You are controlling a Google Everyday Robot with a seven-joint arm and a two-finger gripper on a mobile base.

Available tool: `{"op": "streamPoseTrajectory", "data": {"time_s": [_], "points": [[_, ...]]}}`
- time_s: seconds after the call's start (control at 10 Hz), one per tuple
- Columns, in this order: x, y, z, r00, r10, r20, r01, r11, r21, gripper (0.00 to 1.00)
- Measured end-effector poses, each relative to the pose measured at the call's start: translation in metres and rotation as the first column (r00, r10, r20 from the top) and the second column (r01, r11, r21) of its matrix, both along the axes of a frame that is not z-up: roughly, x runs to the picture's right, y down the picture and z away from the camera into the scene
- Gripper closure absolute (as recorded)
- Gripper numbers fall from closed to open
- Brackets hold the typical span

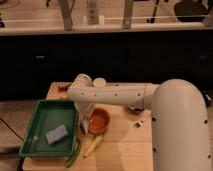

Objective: Wipe red bowl with towel

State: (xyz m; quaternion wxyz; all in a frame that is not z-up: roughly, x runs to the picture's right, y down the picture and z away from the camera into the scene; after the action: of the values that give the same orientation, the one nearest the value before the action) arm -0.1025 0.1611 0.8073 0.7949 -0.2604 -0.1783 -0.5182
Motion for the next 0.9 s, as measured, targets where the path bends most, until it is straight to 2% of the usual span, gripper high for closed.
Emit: {"op": "streamPoseTrajectory", "data": {"time_s": [0.2,0.4,0.6,0.9], "points": [[0.015,0.007,-0.007,1.0,0.0,0.01,0.0,1.0,-0.006,1.0],[0.043,0.009,-0.01,1.0,0.02,-0.001,-0.02,0.9997,-0.012,1.0],[0.075,0.004,-0.008,0.998,0.061,-0.033,-0.061,0.998,-0.014,1.0],[0.085,-0.009,0.0,0.992,0.107,-0.07,-0.109,0.994,-0.013,1.0]]}}
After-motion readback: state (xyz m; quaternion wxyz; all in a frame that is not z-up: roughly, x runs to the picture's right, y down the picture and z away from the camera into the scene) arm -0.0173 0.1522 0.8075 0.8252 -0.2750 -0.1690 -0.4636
